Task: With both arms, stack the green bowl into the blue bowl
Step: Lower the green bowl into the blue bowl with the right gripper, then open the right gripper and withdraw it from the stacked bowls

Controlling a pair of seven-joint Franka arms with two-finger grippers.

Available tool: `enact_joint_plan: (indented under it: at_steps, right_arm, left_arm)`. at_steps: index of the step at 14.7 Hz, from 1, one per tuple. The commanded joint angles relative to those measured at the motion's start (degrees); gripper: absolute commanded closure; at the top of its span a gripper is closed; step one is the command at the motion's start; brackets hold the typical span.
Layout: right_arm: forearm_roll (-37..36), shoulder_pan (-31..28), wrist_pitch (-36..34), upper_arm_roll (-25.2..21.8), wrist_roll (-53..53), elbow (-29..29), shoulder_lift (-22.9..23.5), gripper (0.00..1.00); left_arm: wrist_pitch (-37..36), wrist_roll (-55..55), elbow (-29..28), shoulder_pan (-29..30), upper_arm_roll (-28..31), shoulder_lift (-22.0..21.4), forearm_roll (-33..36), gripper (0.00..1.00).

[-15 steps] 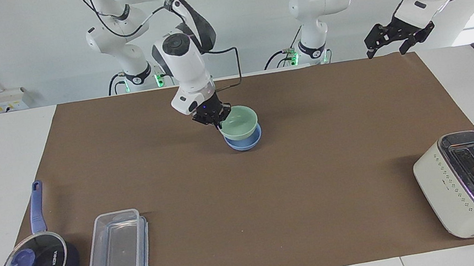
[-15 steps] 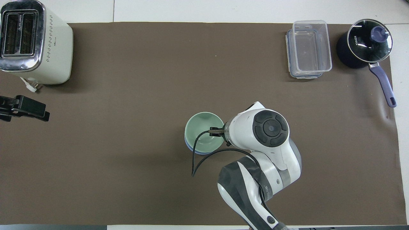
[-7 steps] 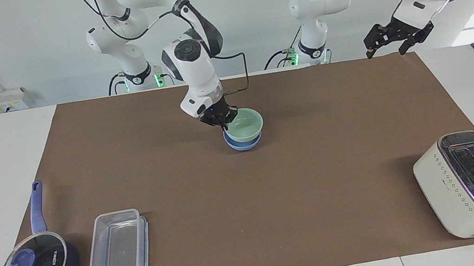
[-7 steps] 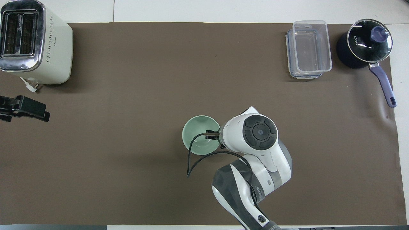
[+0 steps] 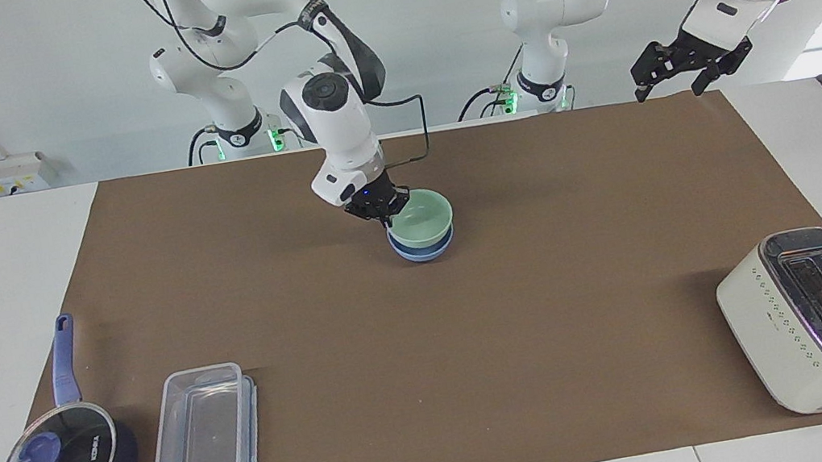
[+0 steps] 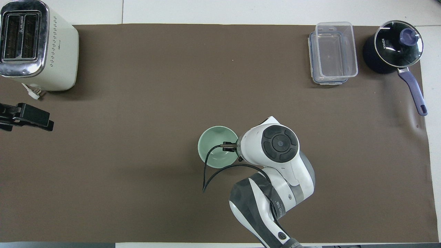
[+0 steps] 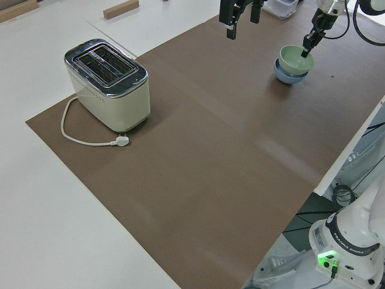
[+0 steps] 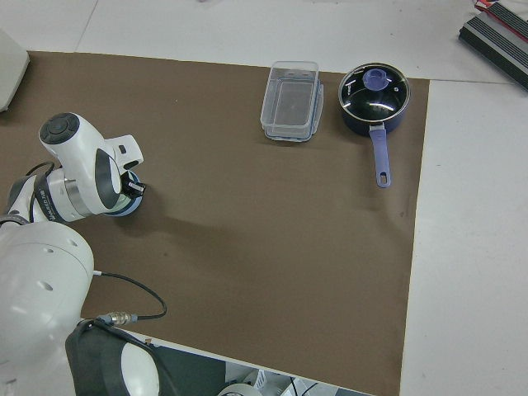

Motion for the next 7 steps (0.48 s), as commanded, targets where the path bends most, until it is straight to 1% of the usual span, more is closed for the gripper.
enact_joint_plan:
  at_steps: [1, 2, 3, 5, 7]
  right_arm:
    - [-0.5, 0.1, 1.6, -0.1, -3.0, -1.2, -0.9, 0.68]
    - [-0.5, 0.1, 1.6, -0.2, -3.3, -1.2, -0.9, 0.25]
    - [-0.5, 0.1, 1.5, -0.2, -3.3, -0.9, -0.9, 0.00]
    - [-0.5, 0.1, 0.8, -0.2, -3.5, -0.1, -1.2, 0.00]
    - [-0.5, -1.3, -0.5, -0.4, -3.9, 0.1, -3.5, 0.00]
  left_arm:
    - [0.0, 0.8, -0.5, 2.5, -1.5, -0.7, 1.5, 0.00]
    - [0.0, 0.8, -0.5, 3.6, -3.0, -0.7, 1.6, 0.00]
    - [0.0, 0.9, -0.5, 4.6, -3.5, -0.7, 1.5, 0.00]
    - [0.0, 0.9, -0.5, 5.2, -4.3, -0.6, 1.5, 0.00]
    - [0.0, 0.9, -0.5, 6.2, -5.3, -0.6, 1.5, 0.00]
